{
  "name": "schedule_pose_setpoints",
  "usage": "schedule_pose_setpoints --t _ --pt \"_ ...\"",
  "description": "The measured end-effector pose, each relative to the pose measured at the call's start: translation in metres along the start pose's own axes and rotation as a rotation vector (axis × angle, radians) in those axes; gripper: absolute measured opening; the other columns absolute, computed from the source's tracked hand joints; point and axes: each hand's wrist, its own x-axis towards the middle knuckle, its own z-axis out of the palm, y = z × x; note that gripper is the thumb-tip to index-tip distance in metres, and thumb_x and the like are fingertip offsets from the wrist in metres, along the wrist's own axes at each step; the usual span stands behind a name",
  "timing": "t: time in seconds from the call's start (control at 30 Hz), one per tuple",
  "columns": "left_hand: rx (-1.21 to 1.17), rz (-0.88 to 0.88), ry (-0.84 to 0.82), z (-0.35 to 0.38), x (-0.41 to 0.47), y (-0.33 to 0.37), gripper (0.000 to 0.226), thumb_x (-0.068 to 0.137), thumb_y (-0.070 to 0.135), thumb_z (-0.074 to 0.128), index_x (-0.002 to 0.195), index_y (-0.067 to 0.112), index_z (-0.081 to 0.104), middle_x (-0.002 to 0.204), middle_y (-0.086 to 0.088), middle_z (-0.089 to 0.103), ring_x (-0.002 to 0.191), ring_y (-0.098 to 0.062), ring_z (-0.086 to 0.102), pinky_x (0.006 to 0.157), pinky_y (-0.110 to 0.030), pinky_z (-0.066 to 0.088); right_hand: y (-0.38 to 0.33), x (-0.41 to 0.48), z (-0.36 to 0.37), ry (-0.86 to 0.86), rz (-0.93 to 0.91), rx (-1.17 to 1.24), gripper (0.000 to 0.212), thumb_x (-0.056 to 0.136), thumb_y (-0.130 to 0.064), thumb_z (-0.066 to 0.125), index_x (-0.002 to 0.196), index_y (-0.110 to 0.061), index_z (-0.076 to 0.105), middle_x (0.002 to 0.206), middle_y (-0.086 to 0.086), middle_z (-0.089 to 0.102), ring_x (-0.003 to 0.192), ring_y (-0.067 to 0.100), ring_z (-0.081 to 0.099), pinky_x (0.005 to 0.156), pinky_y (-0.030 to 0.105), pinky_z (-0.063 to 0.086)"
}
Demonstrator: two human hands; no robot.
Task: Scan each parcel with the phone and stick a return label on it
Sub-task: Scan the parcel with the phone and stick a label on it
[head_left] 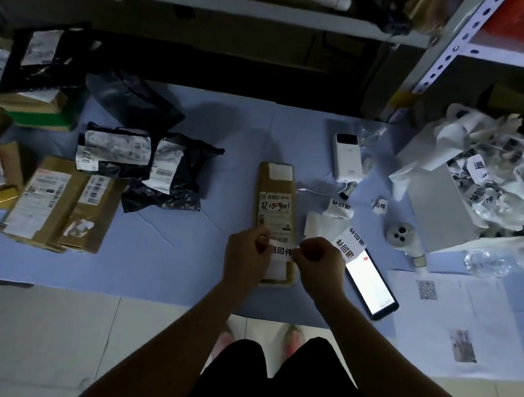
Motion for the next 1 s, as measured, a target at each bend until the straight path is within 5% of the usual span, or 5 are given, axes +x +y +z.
schedule_pose_setpoints --t 0.23,0.4,0.53,0.73,1.0 --pt "0.311 0.062 -0.108 0.013 0.007 -0.004 0.015 0.096 0.015 0.061 0.103 0.006 0.07 0.111 -0.013 0.064 0.098 -0.027 0.067 0.086 -0.033 0.054 0.006 0.007 0.02 -0.05 -0.205 -0.299 0.013 0.087 -0.009 0.069 0.092 -0.013 0.079 0.093 0.004 0.075 0.079 0.019 0.069 0.075 0.033 0.056" --pt "0.438 -0.08 -0.059 0.008 0.003 -0.015 0.033 0.094 0.041 0.065 0.117 0.018 0.065 0.113 -0.009 0.05 0.085 -0.027 0.064 0.073 -0.033 0.054 0.02 0.006 0.019 -0.026 -0.107 -0.283 0.018 0.092 -0.024 0.07 0.108 -0.02 0.078 0.107 0.004 0.065 0.083 0.019 0.066 0.067 0.022 0.045" --pt "0.149 -0.33 -0.067 0.004 0.004 -0.03 0.042 0.091 0.048 0.066 0.122 0.02 0.065 0.114 -0.004 0.065 0.099 -0.023 0.065 0.082 -0.036 0.056 0.018 0.005 0.02 -0.039 0.001 -0.119 0.033 0.094 -0.028 0.069 0.126 -0.017 0.068 0.11 0.002 0.072 0.083 0.014 0.071 0.069 0.027 0.058" --pt "-0.143 -0.316 -0.177 0.007 -0.01 -0.046 0.025 0.099 0.033 0.062 0.113 0.012 0.065 0.112 -0.012 0.064 0.101 -0.026 0.067 0.086 -0.039 0.059 0.021 -0.008 0.019 -0.164 0.027 0.036 0.048 0.089 -0.011 0.072 0.135 -0.026 0.064 0.107 -0.006 0.076 0.093 0.012 0.071 0.084 0.035 0.061" --pt "-0.37 -0.245 -0.001 -0.028 -0.047 -0.034 0.034 0.101 0.036 0.057 0.134 0.027 0.06 0.118 -0.003 0.057 0.106 -0.016 0.063 0.086 -0.033 0.06 -0.004 -0.052 0.02 -0.222 -0.129 0.248 0.052 0.087 -0.01 0.073 0.1 -0.061 0.066 0.099 -0.018 0.074 0.095 0.013 0.072 0.079 0.041 0.063"
